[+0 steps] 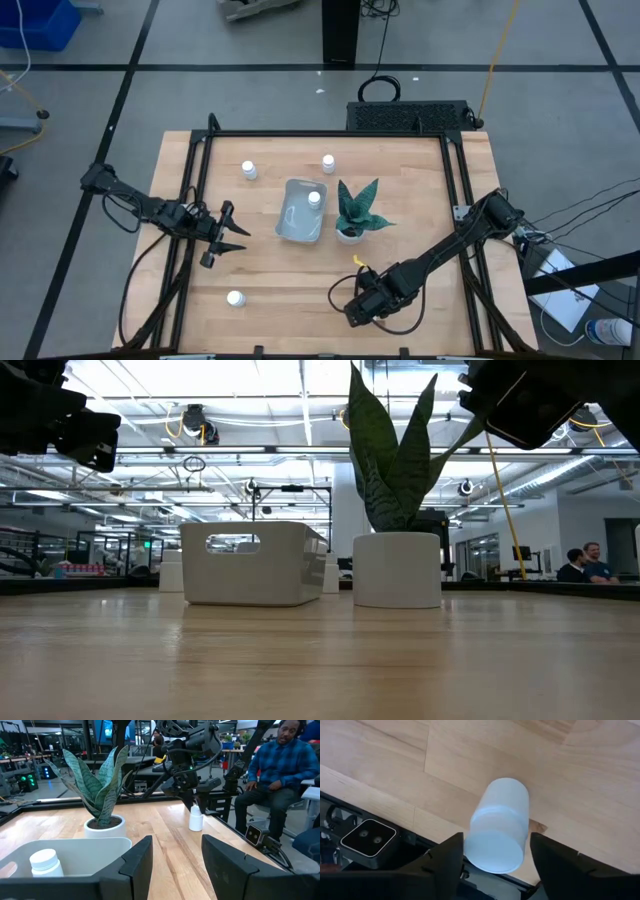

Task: Pick and place pill bottles into a basket
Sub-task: Put the white pill bottle into the gray bin

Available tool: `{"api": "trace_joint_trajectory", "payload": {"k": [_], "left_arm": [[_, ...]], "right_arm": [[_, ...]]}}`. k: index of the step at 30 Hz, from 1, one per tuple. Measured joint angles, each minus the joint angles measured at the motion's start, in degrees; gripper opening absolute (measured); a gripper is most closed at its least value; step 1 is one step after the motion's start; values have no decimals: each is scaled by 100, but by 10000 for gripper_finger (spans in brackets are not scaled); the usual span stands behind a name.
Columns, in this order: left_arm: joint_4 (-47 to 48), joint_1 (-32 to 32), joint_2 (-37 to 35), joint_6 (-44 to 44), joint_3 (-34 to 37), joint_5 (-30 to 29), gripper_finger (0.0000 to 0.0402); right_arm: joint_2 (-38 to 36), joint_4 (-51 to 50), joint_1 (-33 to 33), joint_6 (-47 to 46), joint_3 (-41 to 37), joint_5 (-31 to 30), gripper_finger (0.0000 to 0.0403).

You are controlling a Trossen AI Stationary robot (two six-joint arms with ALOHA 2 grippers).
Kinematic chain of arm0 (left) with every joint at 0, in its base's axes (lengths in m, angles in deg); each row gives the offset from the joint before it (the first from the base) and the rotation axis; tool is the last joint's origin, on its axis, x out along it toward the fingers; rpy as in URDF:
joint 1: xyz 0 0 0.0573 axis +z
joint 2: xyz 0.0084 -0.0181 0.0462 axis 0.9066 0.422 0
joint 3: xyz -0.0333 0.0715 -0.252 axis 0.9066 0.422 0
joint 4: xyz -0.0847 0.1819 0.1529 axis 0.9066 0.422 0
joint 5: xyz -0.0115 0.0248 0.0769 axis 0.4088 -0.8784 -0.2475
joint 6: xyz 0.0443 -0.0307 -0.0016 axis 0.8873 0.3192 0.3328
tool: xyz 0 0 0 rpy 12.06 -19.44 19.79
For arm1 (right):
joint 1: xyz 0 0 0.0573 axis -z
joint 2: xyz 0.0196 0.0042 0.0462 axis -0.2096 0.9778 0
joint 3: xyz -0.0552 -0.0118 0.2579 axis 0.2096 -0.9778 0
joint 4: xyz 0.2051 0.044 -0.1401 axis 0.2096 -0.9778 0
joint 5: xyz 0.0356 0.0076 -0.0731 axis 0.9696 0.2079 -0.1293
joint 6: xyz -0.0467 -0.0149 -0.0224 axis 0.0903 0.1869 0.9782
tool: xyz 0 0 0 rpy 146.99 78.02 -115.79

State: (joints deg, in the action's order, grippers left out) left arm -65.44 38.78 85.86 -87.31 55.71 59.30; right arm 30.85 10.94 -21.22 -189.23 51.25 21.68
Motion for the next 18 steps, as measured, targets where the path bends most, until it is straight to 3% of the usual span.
{"api": "trace_joint_trajectory", "payload": {"k": [10, 18], "left_arm": [[-1, -2, -2, 1, 0, 2, 175], [-2, -2, -2, 0, 0, 1, 175]], "right_arm": [[-9, 11, 30, 28, 5, 3, 152], [-44, 309, 141, 268, 3, -394, 151]]}}
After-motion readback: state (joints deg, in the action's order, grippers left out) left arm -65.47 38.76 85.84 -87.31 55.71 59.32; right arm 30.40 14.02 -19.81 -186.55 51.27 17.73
